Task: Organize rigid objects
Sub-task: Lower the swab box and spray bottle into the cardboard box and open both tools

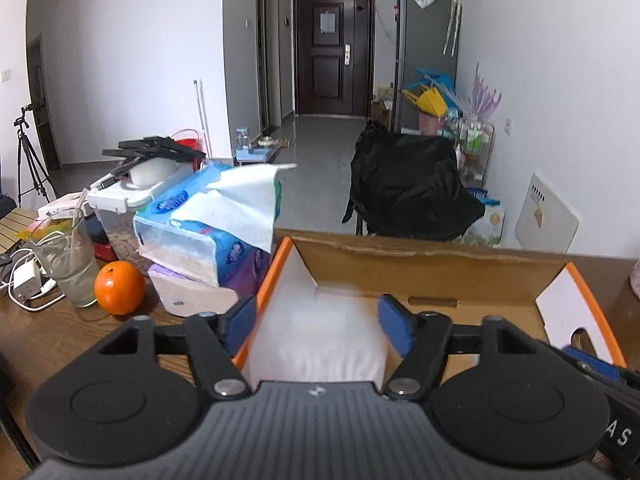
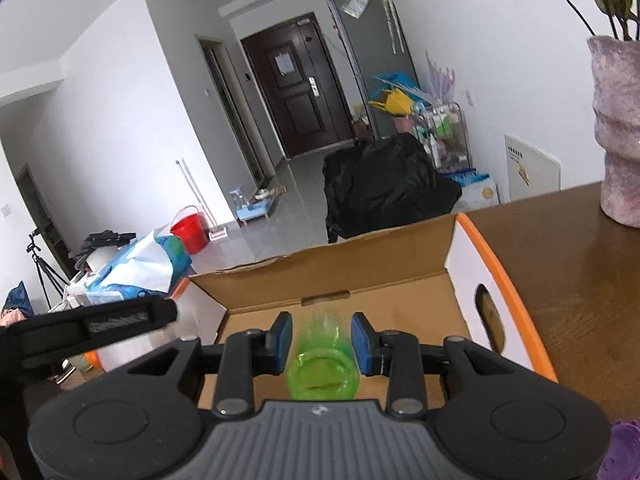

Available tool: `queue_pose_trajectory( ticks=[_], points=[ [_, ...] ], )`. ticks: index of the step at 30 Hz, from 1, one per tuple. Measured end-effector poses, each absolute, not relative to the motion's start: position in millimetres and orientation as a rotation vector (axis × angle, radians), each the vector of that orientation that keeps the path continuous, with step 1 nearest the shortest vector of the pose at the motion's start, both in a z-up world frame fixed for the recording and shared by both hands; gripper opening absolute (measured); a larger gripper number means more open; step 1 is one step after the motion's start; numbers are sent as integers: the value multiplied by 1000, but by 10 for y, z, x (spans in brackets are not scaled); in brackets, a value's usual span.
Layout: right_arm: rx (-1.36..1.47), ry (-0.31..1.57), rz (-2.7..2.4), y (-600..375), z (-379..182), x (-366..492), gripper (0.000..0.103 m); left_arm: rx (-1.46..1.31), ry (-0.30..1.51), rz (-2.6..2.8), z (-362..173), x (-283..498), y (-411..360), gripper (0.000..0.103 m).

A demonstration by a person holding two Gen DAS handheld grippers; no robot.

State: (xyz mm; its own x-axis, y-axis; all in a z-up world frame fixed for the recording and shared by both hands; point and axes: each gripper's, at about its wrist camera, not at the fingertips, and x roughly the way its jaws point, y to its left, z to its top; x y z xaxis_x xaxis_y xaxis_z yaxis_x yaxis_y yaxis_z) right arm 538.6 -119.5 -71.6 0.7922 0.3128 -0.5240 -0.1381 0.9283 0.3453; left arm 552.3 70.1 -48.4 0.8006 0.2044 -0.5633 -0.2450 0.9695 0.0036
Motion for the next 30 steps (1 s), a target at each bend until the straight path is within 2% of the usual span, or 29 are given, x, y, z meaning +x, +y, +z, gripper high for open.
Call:
queue_pose_trajectory(
  ticks=[1,2,3,4,30],
  points=[
    [302,620,253,-1216,-703,5384,62,-83,589,252,-464,5503,729,100],
    [309,622,256,-1238,-691,5377,76,-96,575,267,-439,5472,756,103],
    [316,613,249,-1260,-674,5362,98,-104,558,274,-422,5447,782,103],
    [317,593,238,-1273,-651,5334,102,-105,560,271,-405,5439,804,103],
    [257,548,232,-1345,-382,4777,103,-131,545,298,-169,4782,949,103]
  ],
)
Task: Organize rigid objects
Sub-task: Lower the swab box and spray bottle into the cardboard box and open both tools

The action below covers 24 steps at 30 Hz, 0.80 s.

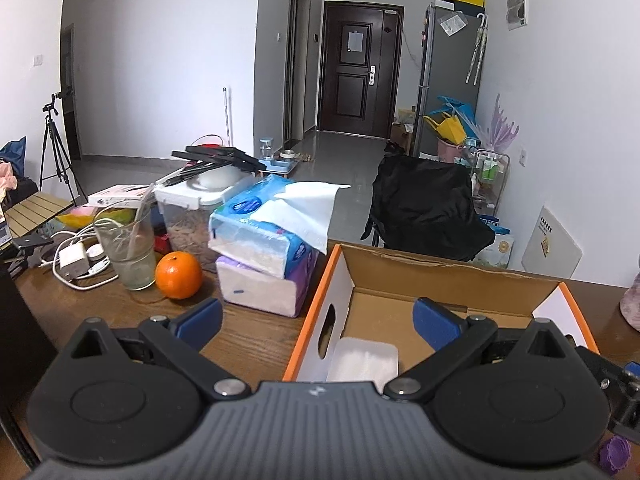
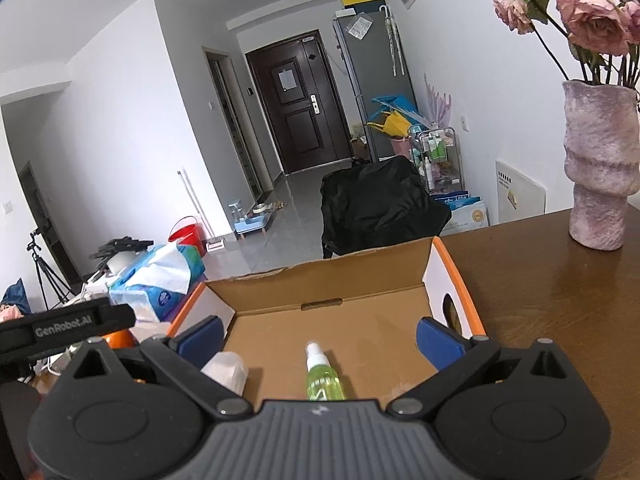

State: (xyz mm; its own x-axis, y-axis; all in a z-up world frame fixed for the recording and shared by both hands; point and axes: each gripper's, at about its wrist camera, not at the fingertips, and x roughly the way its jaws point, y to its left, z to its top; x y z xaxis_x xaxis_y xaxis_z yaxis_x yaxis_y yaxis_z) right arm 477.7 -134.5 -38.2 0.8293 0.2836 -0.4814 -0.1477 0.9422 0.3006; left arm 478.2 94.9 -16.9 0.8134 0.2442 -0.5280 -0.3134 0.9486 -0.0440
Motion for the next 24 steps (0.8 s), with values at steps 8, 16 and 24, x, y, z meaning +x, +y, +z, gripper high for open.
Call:
queue_pose_trajectory(
  ticks=[8,16,24],
  points=[
    [239,548,225,-1362,-370,4453,103,-160,534,301,-89,4401,975,103],
    [217,538,229,-1387,-327,4075,103,-165,517,293,-35,3970,931,103],
    [182,524,243,-1433,-279,3671,103,-160,506,287,14,3558,894,103]
  ],
)
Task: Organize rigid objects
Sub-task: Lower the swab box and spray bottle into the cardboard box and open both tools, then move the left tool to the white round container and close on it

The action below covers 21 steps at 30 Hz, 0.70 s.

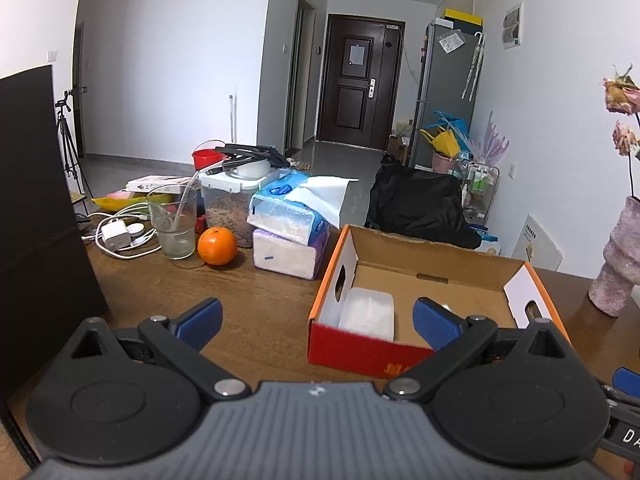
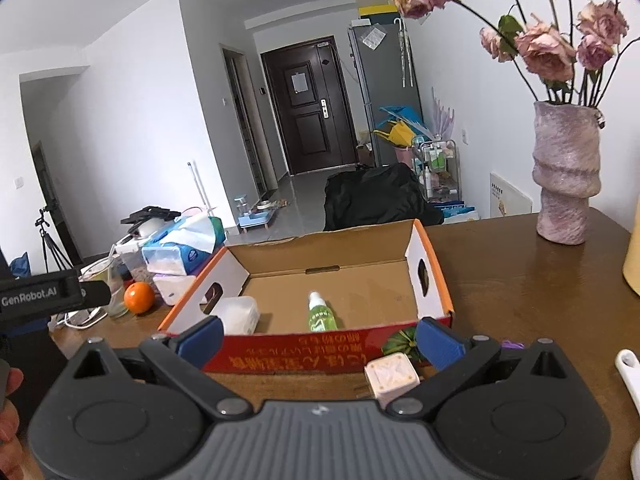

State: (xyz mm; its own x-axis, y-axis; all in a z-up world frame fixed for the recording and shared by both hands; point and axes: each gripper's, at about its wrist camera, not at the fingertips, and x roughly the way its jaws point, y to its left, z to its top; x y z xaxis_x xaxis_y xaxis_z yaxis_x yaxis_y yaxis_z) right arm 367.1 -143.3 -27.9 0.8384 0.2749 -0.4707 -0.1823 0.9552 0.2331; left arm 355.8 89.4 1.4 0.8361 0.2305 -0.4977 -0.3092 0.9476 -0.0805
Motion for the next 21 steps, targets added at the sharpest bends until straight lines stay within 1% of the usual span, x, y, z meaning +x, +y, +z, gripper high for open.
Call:
queue_pose_trajectory(
  ticks=[8,21],
  points=[
    [181,533,251,-1515,-311,3297,103,-161,494,281,17,3172,857,103],
    [146,532,252,-1566,-349,2659,103,-196,516,272,-183,2527,858,103]
  ],
)
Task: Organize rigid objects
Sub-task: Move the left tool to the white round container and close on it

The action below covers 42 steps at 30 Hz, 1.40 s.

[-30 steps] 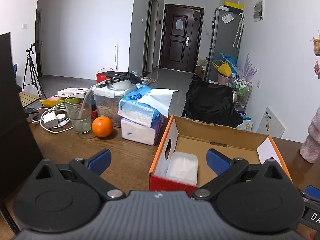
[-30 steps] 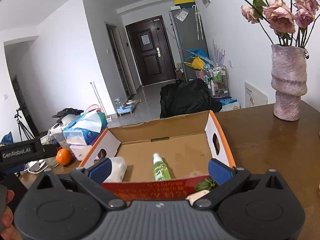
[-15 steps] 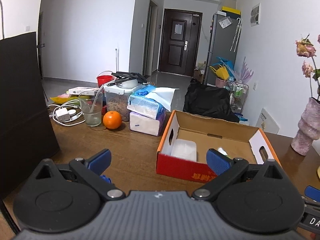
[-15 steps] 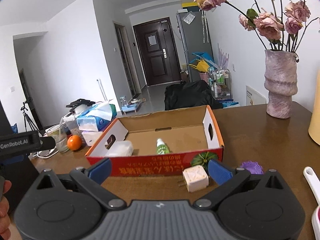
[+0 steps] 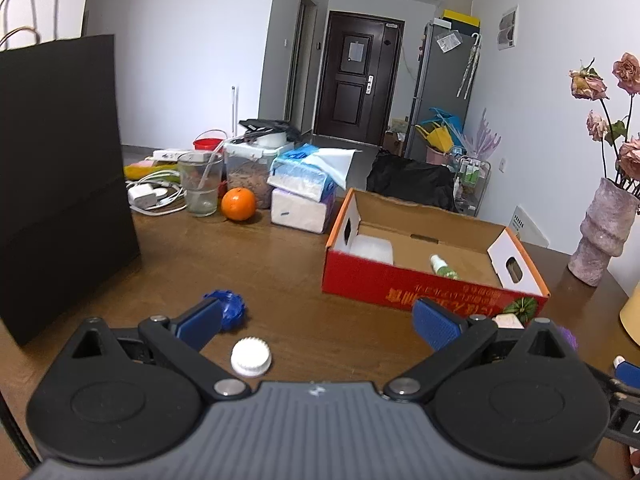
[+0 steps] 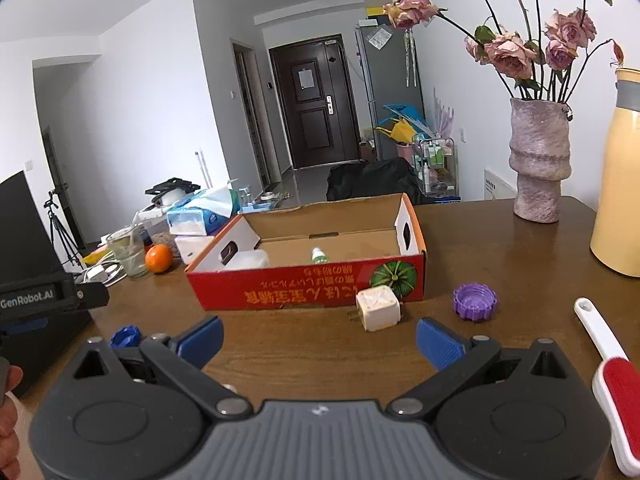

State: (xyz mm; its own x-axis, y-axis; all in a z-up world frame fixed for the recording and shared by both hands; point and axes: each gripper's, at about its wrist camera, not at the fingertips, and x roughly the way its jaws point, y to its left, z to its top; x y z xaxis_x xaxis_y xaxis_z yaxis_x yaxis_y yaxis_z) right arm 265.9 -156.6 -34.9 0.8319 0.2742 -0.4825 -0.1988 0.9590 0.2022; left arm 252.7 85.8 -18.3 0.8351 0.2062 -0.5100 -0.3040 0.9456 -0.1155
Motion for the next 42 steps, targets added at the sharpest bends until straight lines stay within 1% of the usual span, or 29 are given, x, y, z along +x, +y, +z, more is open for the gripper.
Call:
queue_pose_trajectory(
  ticks=[17,35,37,40,42],
  points=[
    [120,548,248,-1560,-484,2053,103,-215,549,297,-401,1916,1133,103],
    [129,595,245,-1492,-681,1877,103,-173,685,330,-1015,1693,1257,103],
    [122,600,244,-1474,-696,1871,103,-175,697,337,-1058,1681,1259,101],
    [122,605,245,-1451,-715,1854,103,-182,717,337,-1109,1676,1263,91],
    [115,613,246,-1423,-734,1848,103,-189,729,334,-1142,1679,1259,87]
  ],
)
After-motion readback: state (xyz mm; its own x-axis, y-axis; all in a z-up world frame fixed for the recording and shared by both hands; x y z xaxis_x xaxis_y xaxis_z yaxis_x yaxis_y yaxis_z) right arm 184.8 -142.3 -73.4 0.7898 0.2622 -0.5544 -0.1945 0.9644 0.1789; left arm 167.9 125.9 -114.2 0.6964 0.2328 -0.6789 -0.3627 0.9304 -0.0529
